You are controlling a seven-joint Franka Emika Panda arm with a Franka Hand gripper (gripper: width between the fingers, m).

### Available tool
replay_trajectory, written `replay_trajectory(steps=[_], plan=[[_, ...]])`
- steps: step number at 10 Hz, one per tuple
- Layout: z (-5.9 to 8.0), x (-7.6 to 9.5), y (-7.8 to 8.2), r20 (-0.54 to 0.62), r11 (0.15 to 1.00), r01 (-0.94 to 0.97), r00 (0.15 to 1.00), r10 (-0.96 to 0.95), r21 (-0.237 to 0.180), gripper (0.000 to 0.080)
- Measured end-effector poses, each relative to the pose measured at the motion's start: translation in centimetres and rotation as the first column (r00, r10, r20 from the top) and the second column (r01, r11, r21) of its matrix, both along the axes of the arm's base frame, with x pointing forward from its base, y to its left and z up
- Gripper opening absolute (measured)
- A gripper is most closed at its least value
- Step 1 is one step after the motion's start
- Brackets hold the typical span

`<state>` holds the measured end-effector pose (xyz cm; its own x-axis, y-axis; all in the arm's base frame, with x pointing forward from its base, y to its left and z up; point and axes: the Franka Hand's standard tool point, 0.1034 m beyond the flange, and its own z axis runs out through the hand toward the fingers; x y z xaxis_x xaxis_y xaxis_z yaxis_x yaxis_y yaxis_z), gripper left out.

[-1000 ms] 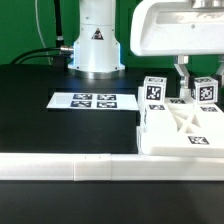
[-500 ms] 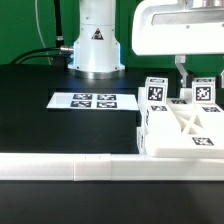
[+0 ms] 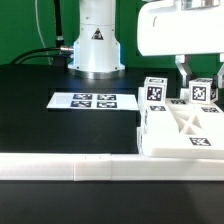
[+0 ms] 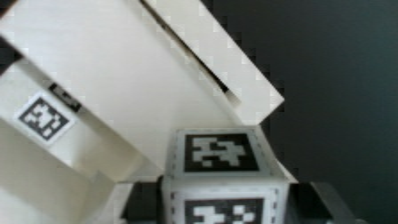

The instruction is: Assemble chair

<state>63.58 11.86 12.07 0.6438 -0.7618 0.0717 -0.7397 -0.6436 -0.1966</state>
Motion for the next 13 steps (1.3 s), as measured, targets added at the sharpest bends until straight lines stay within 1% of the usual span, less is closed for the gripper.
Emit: replay_trajectory(steps=[1,2,3,4,6,7,8,9,10,11,12,13], plan=[[0.0,0.0,0.2,-0.008,0.995,0.099,0.995,-0.099,0.029,0.0284],[0.0,0.0,0.4,-0.013,0.987,0.156,0.988,-0.155,0.042,0.0284],[-0.1,0.0,0.5,-0.021,0.960,0.270,0.963,-0.270,0.077,0.0284],[-0.1,0.0,0.5,-0.031,0.935,0.340,0.940,-0.338,0.099,0.0284],[0.0,0.0,0.6,-0.052,0.893,0.435,0.900,-0.432,0.115,0.0284],[-0.1,0.0,0.6,-0.053,0.893,0.435,0.900,-0.432,0.114,0.0358],[-0.1,0.0,0.6,-0.049,0.903,0.415,0.910,-0.412,0.111,0.0358],[-0.1,0.0,0.6,-0.044,0.914,0.391,0.920,-0.389,0.107,0.0555],[-0.1,0.0,0.6,-0.042,0.922,0.374,0.927,-0.372,0.103,0.0555],[-0.1,0.0,0.9,-0.034,0.943,0.321,0.947,-0.319,0.093,0.0632],[0.1,0.1,1.3,-0.019,0.965,0.247,0.969,-0.246,0.083,0.0646],[0.1,0.1,1.2,-0.005,0.985,0.158,0.987,-0.158,0.065,0.0646]])
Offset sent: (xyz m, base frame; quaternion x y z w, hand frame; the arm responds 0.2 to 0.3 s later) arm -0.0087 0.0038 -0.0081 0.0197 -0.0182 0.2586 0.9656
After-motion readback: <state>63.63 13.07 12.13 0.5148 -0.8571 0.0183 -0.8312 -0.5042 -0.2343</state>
